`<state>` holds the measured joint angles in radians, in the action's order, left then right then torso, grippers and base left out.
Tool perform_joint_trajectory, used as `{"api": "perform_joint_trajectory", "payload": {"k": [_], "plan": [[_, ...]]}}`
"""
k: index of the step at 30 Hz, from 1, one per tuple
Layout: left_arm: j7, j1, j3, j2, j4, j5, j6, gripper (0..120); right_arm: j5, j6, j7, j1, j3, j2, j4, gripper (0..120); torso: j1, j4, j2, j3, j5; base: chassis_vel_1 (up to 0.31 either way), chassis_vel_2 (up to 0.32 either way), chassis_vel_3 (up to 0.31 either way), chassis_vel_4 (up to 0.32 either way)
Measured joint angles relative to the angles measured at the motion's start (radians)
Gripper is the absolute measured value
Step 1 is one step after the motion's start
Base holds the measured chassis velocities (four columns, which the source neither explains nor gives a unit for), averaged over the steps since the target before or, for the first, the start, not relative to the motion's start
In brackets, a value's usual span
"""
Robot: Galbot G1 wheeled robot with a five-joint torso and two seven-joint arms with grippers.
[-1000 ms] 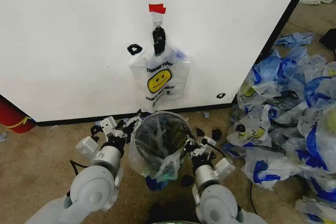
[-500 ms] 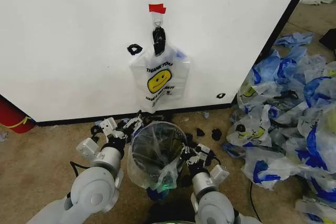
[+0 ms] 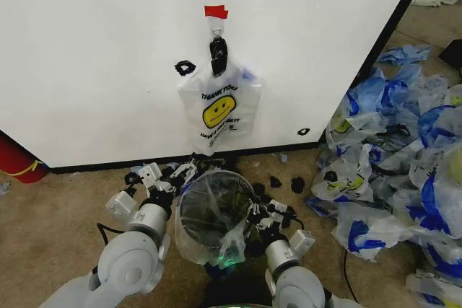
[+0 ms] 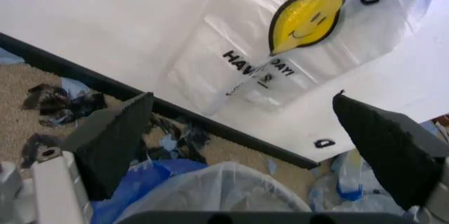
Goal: Pick up the garbage bag from the wall and place it over the trash bin.
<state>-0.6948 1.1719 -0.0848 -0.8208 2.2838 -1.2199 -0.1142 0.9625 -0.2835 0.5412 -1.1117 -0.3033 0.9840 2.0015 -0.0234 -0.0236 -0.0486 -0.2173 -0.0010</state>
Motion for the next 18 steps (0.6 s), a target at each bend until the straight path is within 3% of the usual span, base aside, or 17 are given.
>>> {"api": "perform_joint_trajectory", "payload": {"k": [16, 18], "plan": [[0.001, 0.008, -0.001, 0.001, -0.005, 0.007, -0.002, 100, -0.004, -0.048, -0.049, 0.008, -0.019, 0.021, -0.068, 2, 0.0, 0.0, 0.0, 0.0, 0.0, 0.0, 0.0, 0.0, 0.0], [0.001, 0.007, -0.001, 0.001, -0.008, 0.008, -0.002, 100, -0.006, -0.05, -0.051, 0.008, -0.018, 0.02, -0.068, 11, 0.0, 0.0, 0.0, 0.0, 0.0, 0.0, 0.0, 0.0, 0.0]]}}
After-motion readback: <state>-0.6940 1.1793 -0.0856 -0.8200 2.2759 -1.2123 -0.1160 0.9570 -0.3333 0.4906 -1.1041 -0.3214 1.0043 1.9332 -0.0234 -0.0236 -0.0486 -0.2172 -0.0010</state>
